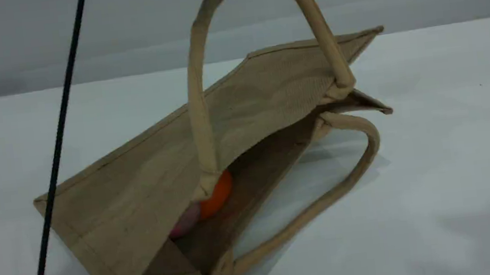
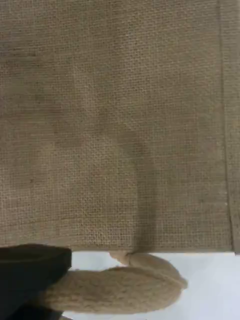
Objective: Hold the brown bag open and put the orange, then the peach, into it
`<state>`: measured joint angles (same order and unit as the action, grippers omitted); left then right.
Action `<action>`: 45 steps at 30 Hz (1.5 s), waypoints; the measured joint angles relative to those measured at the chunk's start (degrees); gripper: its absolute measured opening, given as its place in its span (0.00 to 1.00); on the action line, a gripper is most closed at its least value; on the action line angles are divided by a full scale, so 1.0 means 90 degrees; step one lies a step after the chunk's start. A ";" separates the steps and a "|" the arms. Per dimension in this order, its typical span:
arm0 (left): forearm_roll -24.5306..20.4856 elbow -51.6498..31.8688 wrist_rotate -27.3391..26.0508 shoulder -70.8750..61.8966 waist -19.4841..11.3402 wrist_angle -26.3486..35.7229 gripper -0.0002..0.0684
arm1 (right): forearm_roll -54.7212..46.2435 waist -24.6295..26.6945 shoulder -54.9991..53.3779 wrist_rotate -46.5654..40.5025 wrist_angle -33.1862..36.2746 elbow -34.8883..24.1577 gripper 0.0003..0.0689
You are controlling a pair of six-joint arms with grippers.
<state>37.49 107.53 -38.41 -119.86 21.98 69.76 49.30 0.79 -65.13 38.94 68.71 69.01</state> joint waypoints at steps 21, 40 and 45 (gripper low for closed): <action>0.0002 0.0000 0.0013 -0.1245 0.0000 -0.0145 0.17 | -0.1208 0.0000 0.1139 -0.0982 0.0156 0.0000 0.69; 0.0312 0.0020 -0.0019 -0.1325 -0.0175 0.0021 0.54 | -0.2837 0.0000 0.1878 -0.2276 0.0141 0.0000 0.69; -0.0130 0.0020 0.0195 -0.0547 -0.0235 0.0036 0.54 | -0.3897 0.0000 0.2446 -0.2939 0.0153 -0.0016 0.69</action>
<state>36.32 107.71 -36.65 -124.79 19.86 70.08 14.23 0.79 -43.12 12.48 70.09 68.87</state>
